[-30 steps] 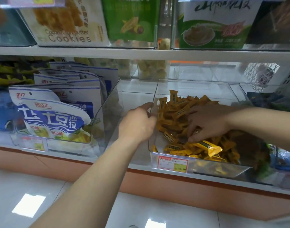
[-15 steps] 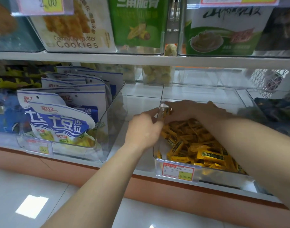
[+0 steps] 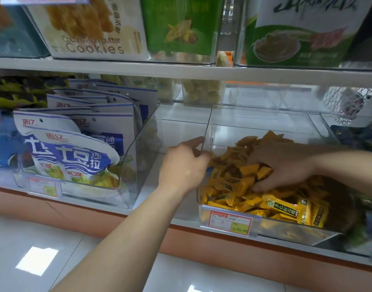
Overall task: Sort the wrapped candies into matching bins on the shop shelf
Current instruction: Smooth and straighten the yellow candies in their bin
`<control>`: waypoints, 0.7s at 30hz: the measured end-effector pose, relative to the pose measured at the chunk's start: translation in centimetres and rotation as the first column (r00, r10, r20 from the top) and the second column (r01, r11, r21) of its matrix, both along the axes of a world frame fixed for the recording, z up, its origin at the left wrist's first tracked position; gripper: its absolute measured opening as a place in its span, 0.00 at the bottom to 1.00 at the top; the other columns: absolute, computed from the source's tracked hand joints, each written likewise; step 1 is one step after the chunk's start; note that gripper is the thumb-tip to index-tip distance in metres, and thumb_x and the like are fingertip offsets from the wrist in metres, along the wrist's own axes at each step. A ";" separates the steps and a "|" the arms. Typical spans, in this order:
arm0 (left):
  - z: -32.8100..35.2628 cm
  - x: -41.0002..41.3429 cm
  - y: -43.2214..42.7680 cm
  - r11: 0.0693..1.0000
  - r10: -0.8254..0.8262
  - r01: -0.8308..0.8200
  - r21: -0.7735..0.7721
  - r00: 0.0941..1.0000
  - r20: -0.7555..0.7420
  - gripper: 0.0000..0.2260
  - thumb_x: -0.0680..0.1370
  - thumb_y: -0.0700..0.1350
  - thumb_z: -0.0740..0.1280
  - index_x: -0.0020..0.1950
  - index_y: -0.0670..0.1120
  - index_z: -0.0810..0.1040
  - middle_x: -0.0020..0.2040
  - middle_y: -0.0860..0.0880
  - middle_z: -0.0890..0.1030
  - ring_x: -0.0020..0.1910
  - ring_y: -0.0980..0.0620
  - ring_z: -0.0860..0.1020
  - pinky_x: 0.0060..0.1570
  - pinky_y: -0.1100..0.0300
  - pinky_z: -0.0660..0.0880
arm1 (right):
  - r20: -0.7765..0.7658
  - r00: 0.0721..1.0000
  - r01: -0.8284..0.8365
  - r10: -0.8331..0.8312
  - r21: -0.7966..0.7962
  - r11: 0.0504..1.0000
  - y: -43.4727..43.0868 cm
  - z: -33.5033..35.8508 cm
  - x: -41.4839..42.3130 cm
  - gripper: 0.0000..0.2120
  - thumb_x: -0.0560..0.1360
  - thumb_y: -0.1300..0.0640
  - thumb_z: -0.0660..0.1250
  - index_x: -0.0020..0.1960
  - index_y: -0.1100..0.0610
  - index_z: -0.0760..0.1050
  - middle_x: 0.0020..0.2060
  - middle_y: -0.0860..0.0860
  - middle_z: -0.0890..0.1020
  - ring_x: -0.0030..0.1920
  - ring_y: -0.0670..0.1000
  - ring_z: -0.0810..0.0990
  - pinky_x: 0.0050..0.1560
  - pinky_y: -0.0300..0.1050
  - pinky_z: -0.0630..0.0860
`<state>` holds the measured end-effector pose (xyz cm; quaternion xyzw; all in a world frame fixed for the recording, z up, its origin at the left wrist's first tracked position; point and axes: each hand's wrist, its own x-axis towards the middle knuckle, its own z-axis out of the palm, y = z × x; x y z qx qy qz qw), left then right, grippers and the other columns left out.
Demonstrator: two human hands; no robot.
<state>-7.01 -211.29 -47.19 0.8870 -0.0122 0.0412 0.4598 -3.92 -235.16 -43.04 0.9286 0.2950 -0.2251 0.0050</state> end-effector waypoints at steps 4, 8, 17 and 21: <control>0.1 0.1 -0.1 1.000 0.004 -0.004 0.008 1.000 -0.005 0.28 0.69 0.58 0.59 0.69 0.57 0.75 0.52 0.52 0.85 0.48 0.47 0.84 0.56 0.51 0.79 | -0.025 0.999 0.028 -0.028 -0.015 1.000 -2.4 0.8 -1.7 0.24 0.72 0.27 0.62 0.63 0.38 0.72 0.58 0.35 0.76 0.58 0.41 0.76 0.59 0.40 0.74; 0.0 0.0 -0.3 1.000 -0.002 0.002 -0.006 1.000 -0.002 0.27 0.70 0.58 0.59 0.69 0.57 0.75 0.53 0.51 0.84 0.48 0.46 0.84 0.55 0.50 0.80 | -0.108 0.990 0.079 -0.086 -0.067 0.995 -1.6 2.4 -1.8 0.46 0.61 0.15 0.51 0.66 0.42 0.75 0.67 0.42 0.74 0.67 0.48 0.74 0.69 0.49 0.70; 0.5 -0.6 -0.5 0.996 0.010 -0.009 -0.094 1.000 0.010 0.38 0.61 0.69 0.57 0.68 0.55 0.78 0.51 0.49 0.85 0.46 0.47 0.84 0.52 0.49 0.81 | -0.002 0.993 0.118 -0.120 0.202 0.972 7.3 -3.2 5.0 0.13 0.80 0.45 0.64 0.57 0.50 0.83 0.44 0.40 0.81 0.47 0.45 0.79 0.41 0.35 0.70; 0.3 -0.5 -0.3 0.997 0.006 -0.005 -0.073 1.000 0.012 0.35 0.63 0.66 0.56 0.66 0.56 0.78 0.46 0.50 0.85 0.45 0.48 0.84 0.51 0.50 0.81 | 0.028 0.994 0.101 -0.105 0.100 0.990 7.0 -5.7 5.5 0.18 0.82 0.42 0.59 0.67 0.48 0.76 0.57 0.47 0.80 0.57 0.51 0.77 0.52 0.43 0.70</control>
